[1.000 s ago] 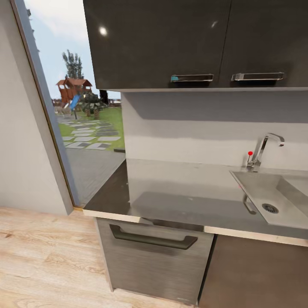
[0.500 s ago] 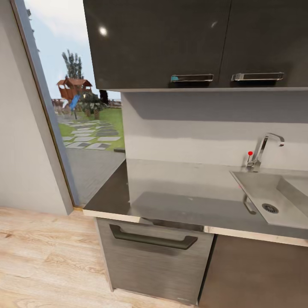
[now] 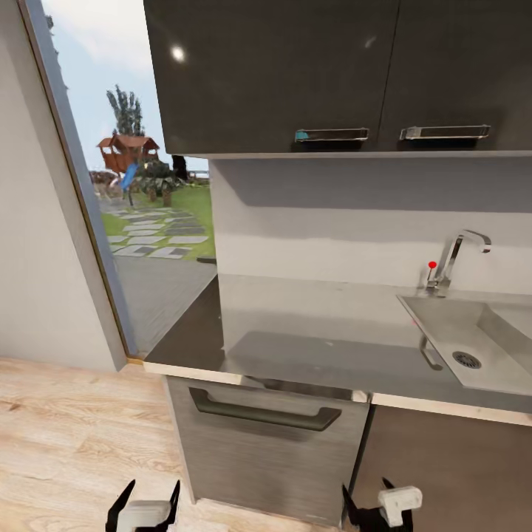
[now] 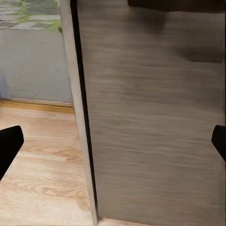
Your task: Put the three can of soda from the living room inside the tash can in the kitchen.
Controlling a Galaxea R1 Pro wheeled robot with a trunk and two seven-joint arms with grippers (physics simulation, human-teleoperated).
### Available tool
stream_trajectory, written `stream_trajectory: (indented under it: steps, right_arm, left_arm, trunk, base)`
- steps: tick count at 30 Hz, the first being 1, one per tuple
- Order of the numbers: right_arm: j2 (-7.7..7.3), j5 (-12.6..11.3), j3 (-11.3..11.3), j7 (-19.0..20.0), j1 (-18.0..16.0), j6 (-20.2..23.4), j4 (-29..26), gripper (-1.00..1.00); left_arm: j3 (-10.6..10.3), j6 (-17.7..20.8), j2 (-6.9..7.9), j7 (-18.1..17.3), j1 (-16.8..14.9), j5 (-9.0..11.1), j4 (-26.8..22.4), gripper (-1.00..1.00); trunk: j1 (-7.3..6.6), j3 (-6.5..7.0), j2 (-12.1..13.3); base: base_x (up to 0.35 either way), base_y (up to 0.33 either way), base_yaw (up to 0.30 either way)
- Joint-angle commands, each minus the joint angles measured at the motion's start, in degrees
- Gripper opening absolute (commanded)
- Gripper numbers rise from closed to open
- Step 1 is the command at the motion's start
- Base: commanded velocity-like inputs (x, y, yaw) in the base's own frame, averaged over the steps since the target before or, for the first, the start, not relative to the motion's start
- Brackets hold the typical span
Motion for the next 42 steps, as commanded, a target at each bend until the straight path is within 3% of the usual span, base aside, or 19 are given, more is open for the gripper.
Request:
stream_trajectory:
  steps: [1, 5, 7, 10, 14, 17, 21, 24, 28, 42]
  right_arm:
    - [-0.07, 0.0, 0.0, 0.1, 0.9, 0.0, -2.7, 1.0]
    - [-0.72, 0.1, -0.2, 0.3, 4.0, 0.0, -11.1, 1.0]
    - [-2.67, -0.5, -0.6, 0.4, 6.3, -0.1, -14.8, 1.0]
    - [-4.13, -0.7, -0.6, 0.5, 6.9, -1.8, -13.2, 1.0]
    - [-5.6, -0.9, -0.7, 0.2, 7.5, -13.0, -6.4, 1.0]
    - [-5.79, -0.9, -0.8, 0.1, 7.5, -15.1, -5.0, 1.0]
    - [-5.86, -1.0, -0.8, -0.3, 7.6, -16.4, -3.5, 1.0]
    - [-5.75, -1.0, -0.9, -0.6, 7.5, -17.1, -1.9, 1.0]
    - [-5.64, -1.0, -1.0, -0.7, 7.5, -17.2, 0.8, 1.0]
    - [-5.58, -1.0, -0.9, -0.3, 7.5, -17.3, 1.4, 1.0]
  left_arm:
    - [0.0, -0.3, 0.02, 0.0, 0.7, 0.0, -1.7, 1.0]
    - [0.1, -1.9, 0.06, -0.1, 3.5, 0.0, -6.3, 1.0]
    - [0.2, -5.3, 0.4, -0.2, 5.1, -0.2, -6.7, 1.0]
    - [0.2, -8.2, 1.43, -0.2, 5.5, -0.1, -3.4, 1.0]
    - [0.2, -17.2, 3.81, 0.0, 5.8, -0.2, 3.9, 1.0]
    - [0.2, -19.4, 4.14, -0.1, 5.7, -0.1, 7.8, 1.0]
    - [0.2, -20.7, 4.31, -0.1, 5.7, -0.1, 12.6, 1.0]
    - [0.2, -21.2, 4.38, 0.2, 5.2, -0.5, 22.0, 1.0]
    - [0.3, -21.2, 4.48, 0.4, 4.6, -0.7, 26.4, 1.0]
    - [0.3, -21.4, 4.48, 0.4, 4.5, -0.8, 26.6, 1.0]
  trunk:
    - [0.0, 0.0, 0.0]
    - [0.0, 0.0, 0.0]
    - [0.0, 0.0, 0.0]
    - [0.0, 0.0, 0.0]
    - [0.0, 0.0, 0.0]
    - [0.0, 0.0, 0.0]
    - [0.0, 0.0, 0.0]
    - [0.0, 0.0, 0.0]
    - [0.0, 0.0, 0.0]
    - [0.0, 0.0, 0.0]
  base:
    - [0.0, 0.0, 0.0]
    - [0.0, 0.0, 0.0]
    - [0.0, 0.0, 0.0]
    - [0.0, 0.0, 0.0]
    - [0.0, 0.0, 0.0]
    - [0.0, 0.0, 0.0]
    - [0.0, 0.0, 0.0]
    - [0.0, 0.0, 0.0]
    - [0.0, 0.0, 0.0]
    - [-0.204, 0.0, 0.0]
